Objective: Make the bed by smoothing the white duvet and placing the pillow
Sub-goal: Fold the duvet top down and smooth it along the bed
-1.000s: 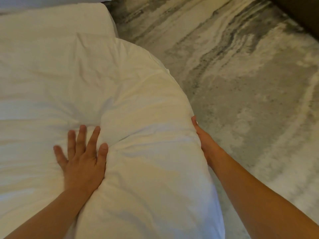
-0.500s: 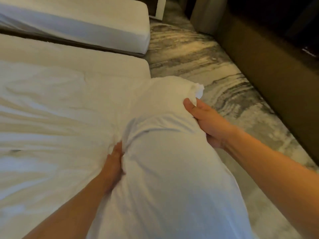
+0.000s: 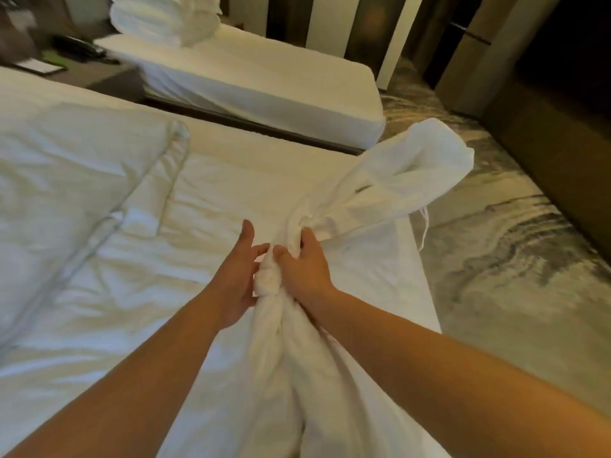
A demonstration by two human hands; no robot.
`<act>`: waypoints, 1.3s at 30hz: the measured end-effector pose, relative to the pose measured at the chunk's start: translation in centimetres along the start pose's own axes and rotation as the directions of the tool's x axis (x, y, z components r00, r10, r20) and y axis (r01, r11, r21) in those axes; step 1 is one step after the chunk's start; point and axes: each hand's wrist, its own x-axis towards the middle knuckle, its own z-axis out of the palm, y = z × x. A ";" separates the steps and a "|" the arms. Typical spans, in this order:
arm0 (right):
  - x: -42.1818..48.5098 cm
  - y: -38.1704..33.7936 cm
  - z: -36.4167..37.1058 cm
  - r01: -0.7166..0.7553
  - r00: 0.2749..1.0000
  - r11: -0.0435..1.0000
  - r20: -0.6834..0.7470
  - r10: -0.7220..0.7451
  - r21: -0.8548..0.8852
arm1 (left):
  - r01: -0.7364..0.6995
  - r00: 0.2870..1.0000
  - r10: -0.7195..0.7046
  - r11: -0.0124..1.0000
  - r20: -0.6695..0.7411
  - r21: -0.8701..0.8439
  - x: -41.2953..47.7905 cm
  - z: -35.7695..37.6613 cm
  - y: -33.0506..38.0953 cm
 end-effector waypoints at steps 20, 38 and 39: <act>-16.4 5.9 10.0 -0.205 0.950 0.918 0.156 0.270 -0.338 | 0.229 0.918 0.088 0.679 -0.387 0.697 6.6 -3.2 -6.5; -33.6 8.5 11.6 -0.471 0.379 0.062 0.139 0.915 0.880 | -0.022 0.899 0.333 0.683 -0.285 0.730 4.6 -3.3 -6.0; -33.7 9.1 11.9 -0.422 0.404 0.037 0.151 0.902 0.906 | -0.030 0.900 0.336 0.686 -0.279 0.727 4.8 -3.5 -6.1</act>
